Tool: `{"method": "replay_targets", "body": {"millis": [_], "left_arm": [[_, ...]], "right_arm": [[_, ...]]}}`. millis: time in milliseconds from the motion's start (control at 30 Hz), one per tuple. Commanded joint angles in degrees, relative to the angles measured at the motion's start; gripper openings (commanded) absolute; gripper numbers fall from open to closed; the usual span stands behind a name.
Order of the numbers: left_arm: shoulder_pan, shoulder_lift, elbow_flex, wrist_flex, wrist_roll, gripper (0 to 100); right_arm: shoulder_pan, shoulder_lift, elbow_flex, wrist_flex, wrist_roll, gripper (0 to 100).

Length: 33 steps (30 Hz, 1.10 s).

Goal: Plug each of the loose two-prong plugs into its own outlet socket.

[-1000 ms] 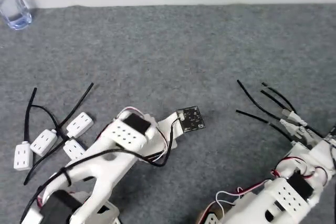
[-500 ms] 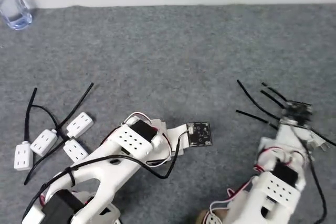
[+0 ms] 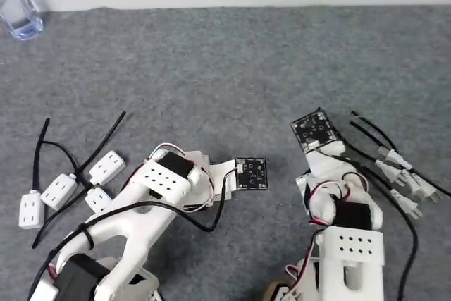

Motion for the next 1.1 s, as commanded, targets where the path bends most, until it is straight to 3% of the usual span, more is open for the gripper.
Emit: {"method": "replay_targets", "body": {"millis": [0, 200, 333, 433, 900, 1067], "left_arm": [[-0.35, 0.09, -0.4, -3.34, -1.05, 1], [-0.18, 8.09, -0.92, -10.55, -0.09, 1], [-0.18, 14.51, -7.34, -9.93, 9.23, 1], [-0.18, 17.93, -9.54, -9.67, 10.46, 1], [0.09, 19.08, -13.76, -2.11, 8.88, 1], [2.11, 19.08, -16.31, 2.9, 13.01, 3]], "right_arm": [[-1.19, -0.13, -3.52, 0.57, 0.44, 18.6], [-0.66, -0.04, -2.2, -1.71, -2.11, 18.6], [-0.48, -0.13, 3.08, -6.99, -4.48, 18.6], [2.33, -0.13, 4.57, -8.48, -4.84, 18.6], [4.09, -0.13, 9.14, -14.46, -4.48, 18.6], [4.09, -0.13, 9.23, -14.46, -4.48, 18.6]]}}
